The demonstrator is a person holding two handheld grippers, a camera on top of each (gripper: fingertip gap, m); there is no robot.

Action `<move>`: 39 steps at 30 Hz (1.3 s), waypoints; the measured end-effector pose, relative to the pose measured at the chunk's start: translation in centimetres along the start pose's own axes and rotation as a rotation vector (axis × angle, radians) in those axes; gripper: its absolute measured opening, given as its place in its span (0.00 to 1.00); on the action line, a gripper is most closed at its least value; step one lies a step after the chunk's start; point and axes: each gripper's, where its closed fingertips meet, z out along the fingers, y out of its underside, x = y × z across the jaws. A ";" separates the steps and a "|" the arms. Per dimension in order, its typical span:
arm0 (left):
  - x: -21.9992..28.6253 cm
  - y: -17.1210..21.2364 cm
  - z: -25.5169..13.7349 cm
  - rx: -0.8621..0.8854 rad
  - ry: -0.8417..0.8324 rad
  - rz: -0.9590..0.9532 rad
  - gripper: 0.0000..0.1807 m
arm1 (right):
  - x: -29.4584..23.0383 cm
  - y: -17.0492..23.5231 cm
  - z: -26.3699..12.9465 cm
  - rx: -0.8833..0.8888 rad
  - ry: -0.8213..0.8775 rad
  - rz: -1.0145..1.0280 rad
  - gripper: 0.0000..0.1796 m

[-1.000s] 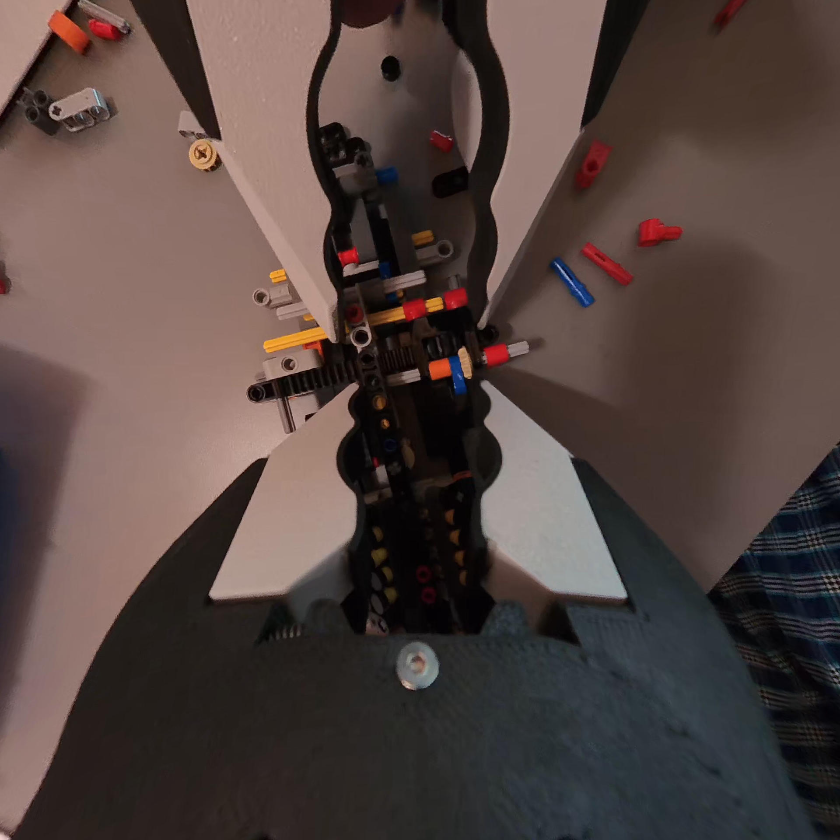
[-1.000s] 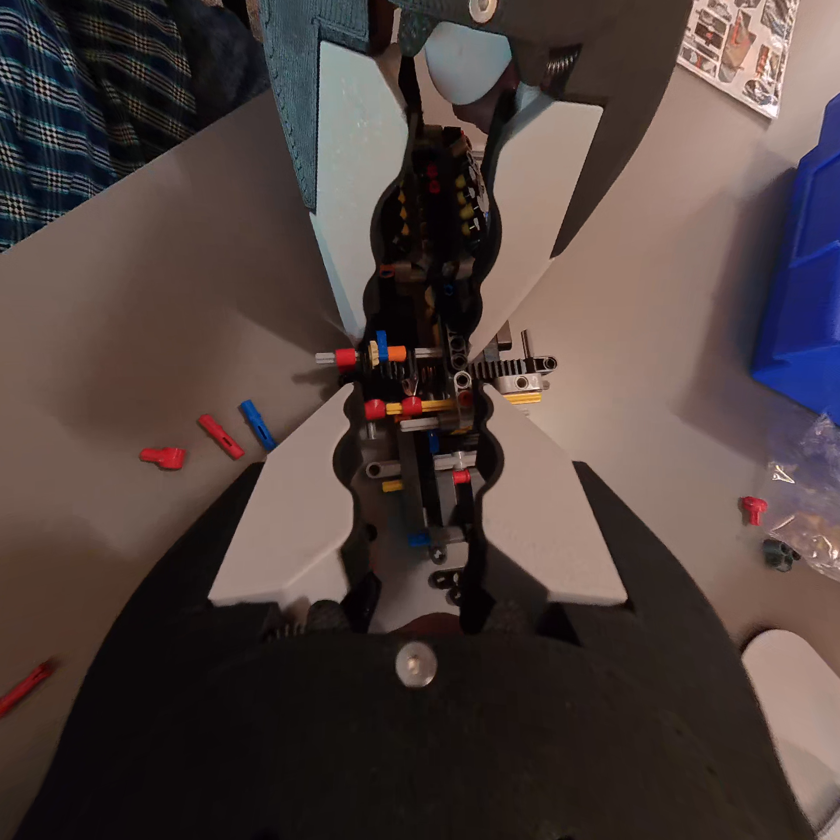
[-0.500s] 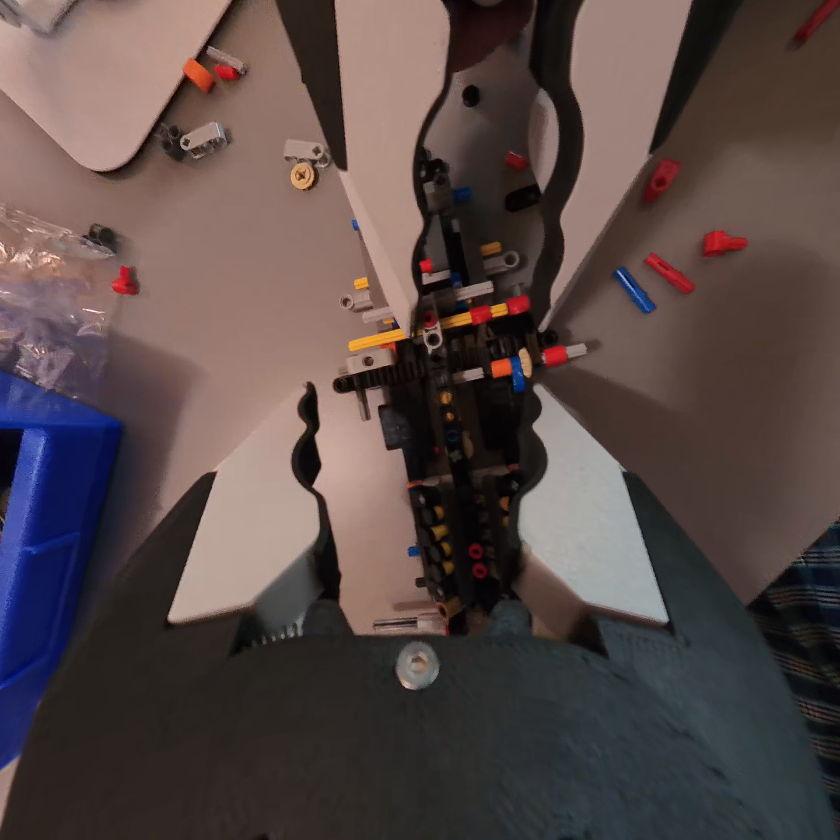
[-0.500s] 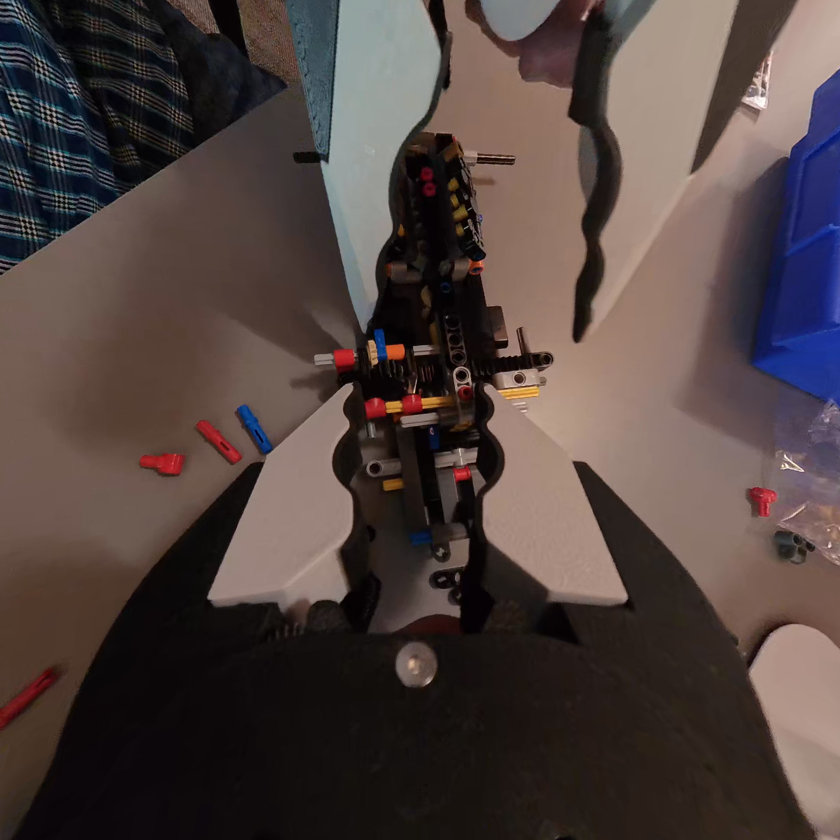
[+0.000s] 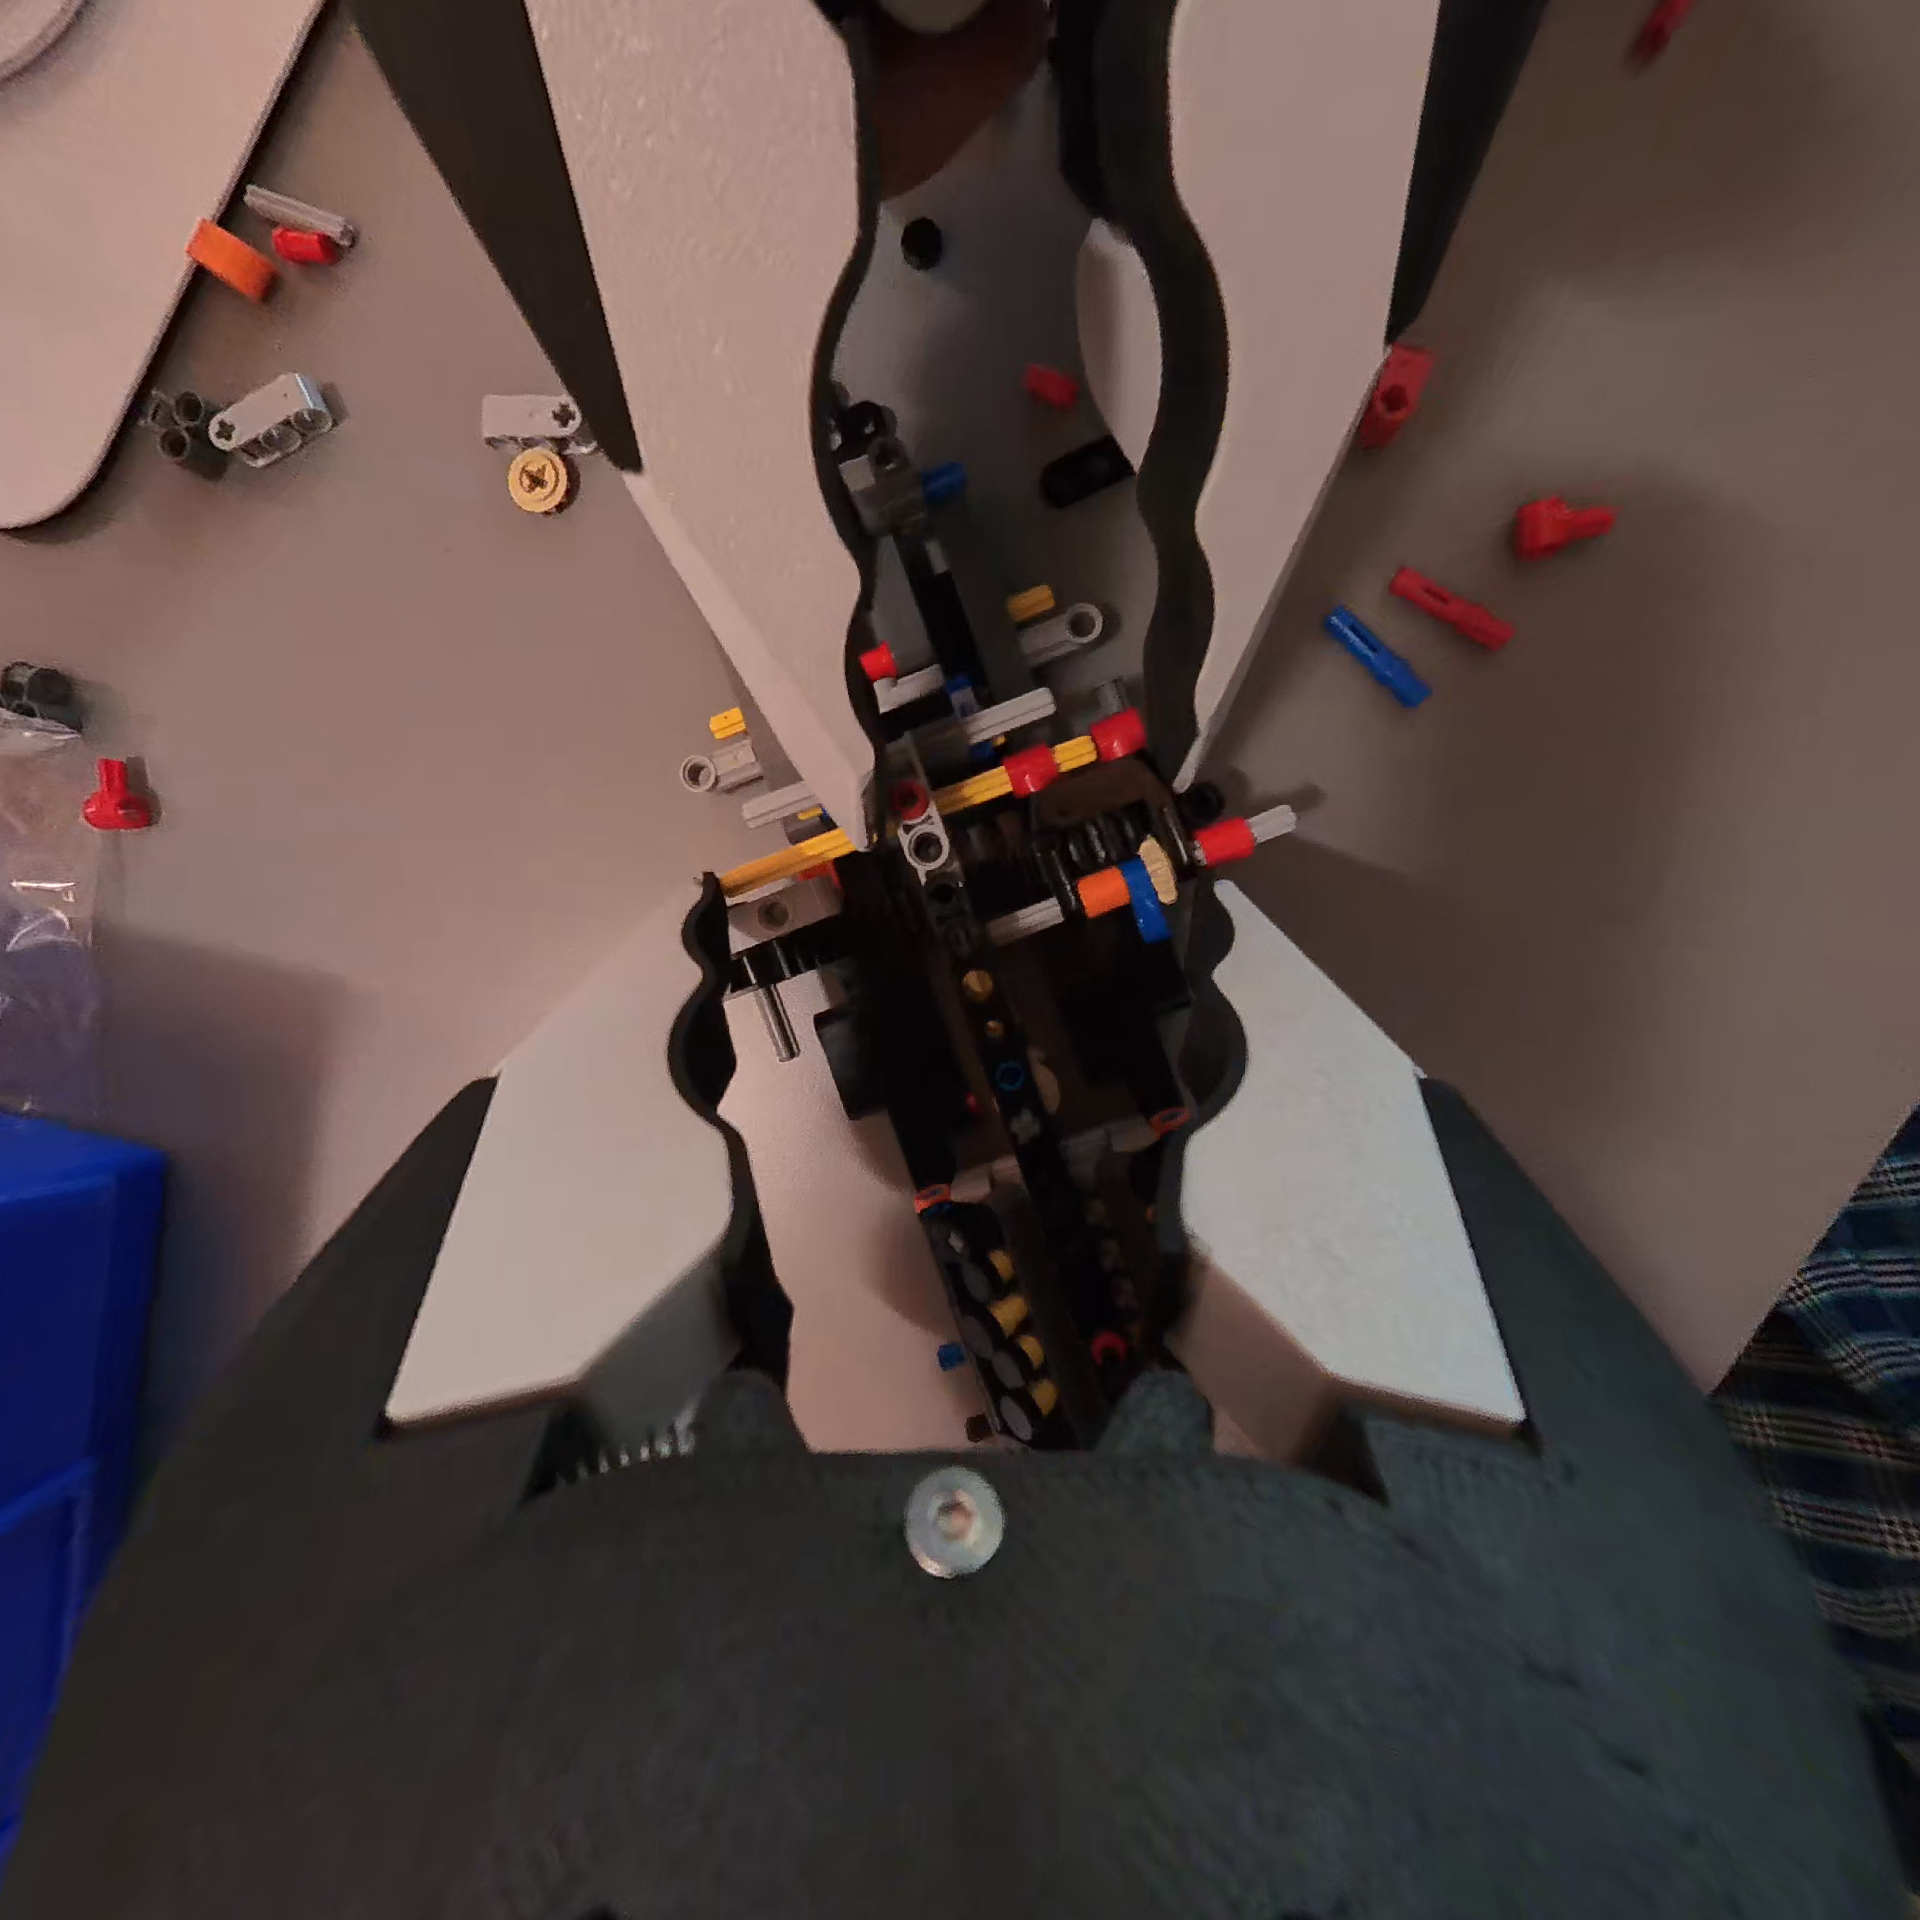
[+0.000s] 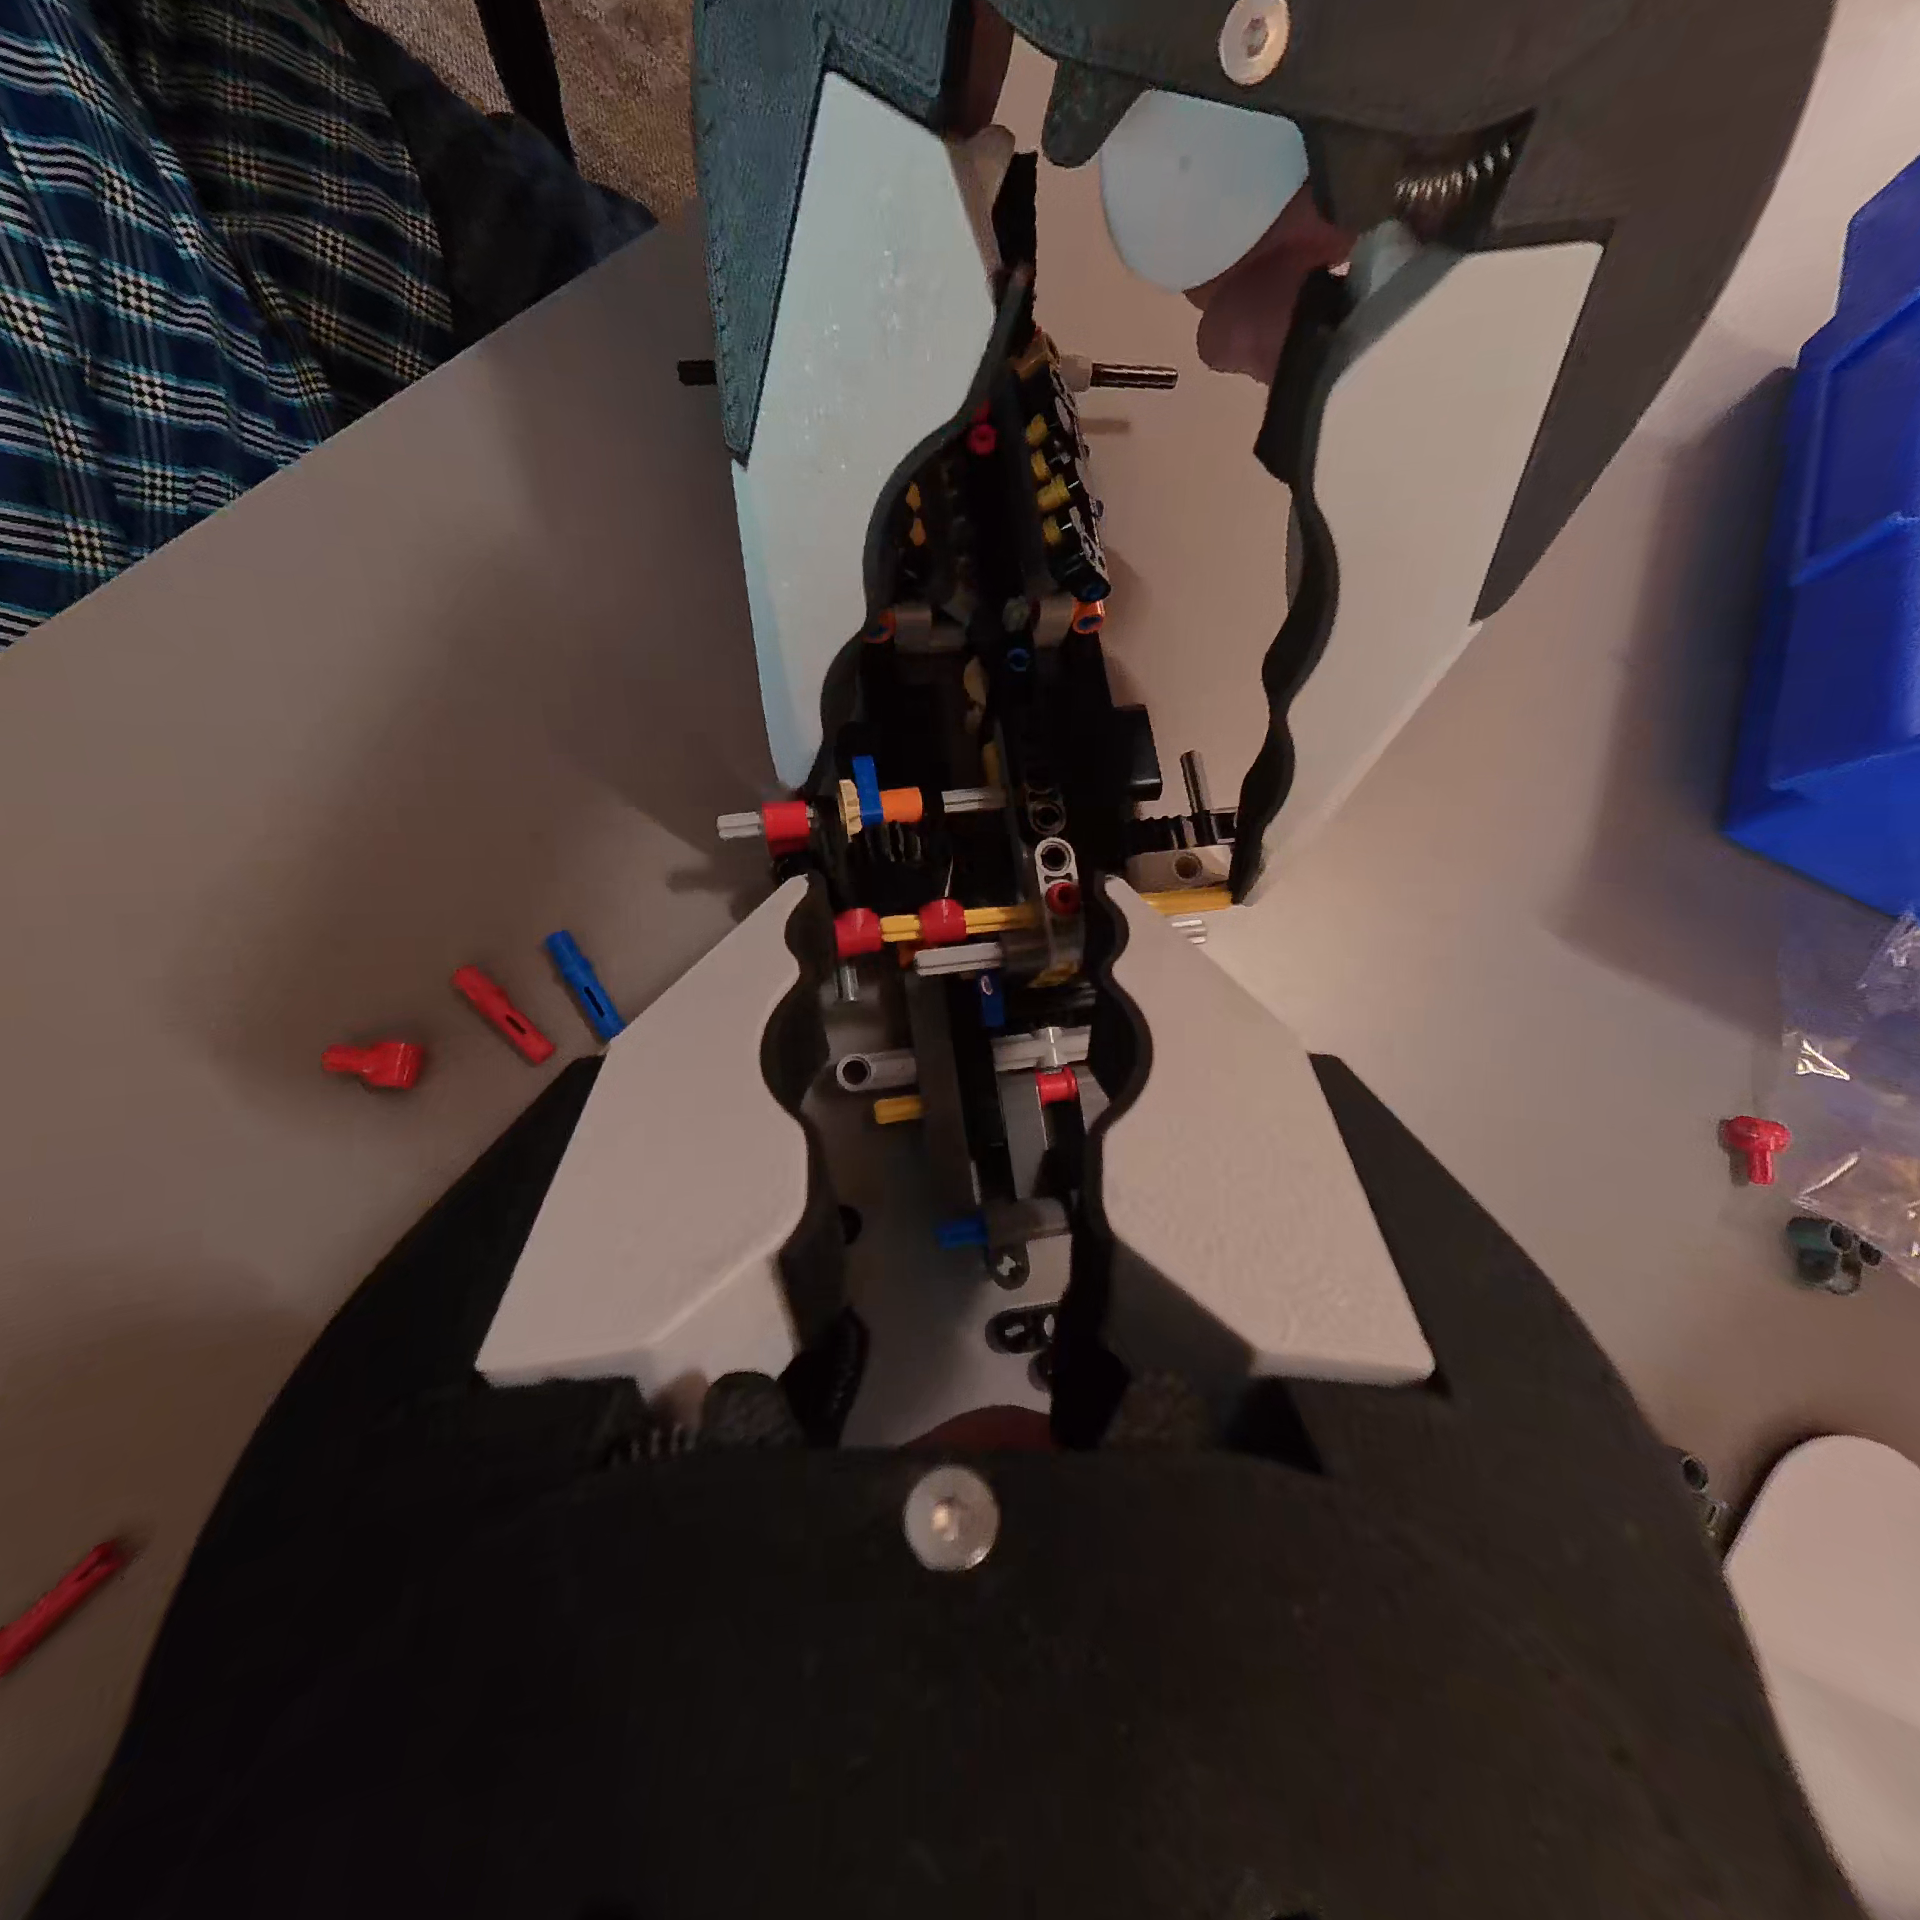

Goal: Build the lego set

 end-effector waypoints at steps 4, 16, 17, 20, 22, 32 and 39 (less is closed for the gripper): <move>0.0 -0.1 -0.1 0.005 -0.020 0.022 0.47 | 0.0 0.0 0.0 0.002 -0.004 0.005 0.26; 0.1 -0.2 -0.1 -0.003 -0.042 0.027 0.46 | -0.2 0.1 0.1 0.010 -0.004 -0.002 0.25; 0.1 -0.3 -0.1 0.002 -0.038 0.027 0.46 | -0.3 0.1 0.0 0.015 -0.010 -0.003 0.25; 0.3 -0.4 0.0 0.019 -0.027 0.023 0.46 | -0.4 0.2 -0.1 0.024 -0.025 -0.004 0.25; 0.3 -0.4 0.0 0.017 -0.026 0.030 0.46 | -0.5 0.2 -0.1 0.026 -0.028 -0.013 0.25; 0.8 -0.5 0.3 0.031 -0.002 0.041 0.43 | -0.8 0.6 -1.1 0.021 -0.060 -0.036 0.25; 0.8 -0.6 0.4 0.035 0.012 0.047 0.44 | -0.8 0.7 -1.3 0.037 -0.074 -0.016 0.24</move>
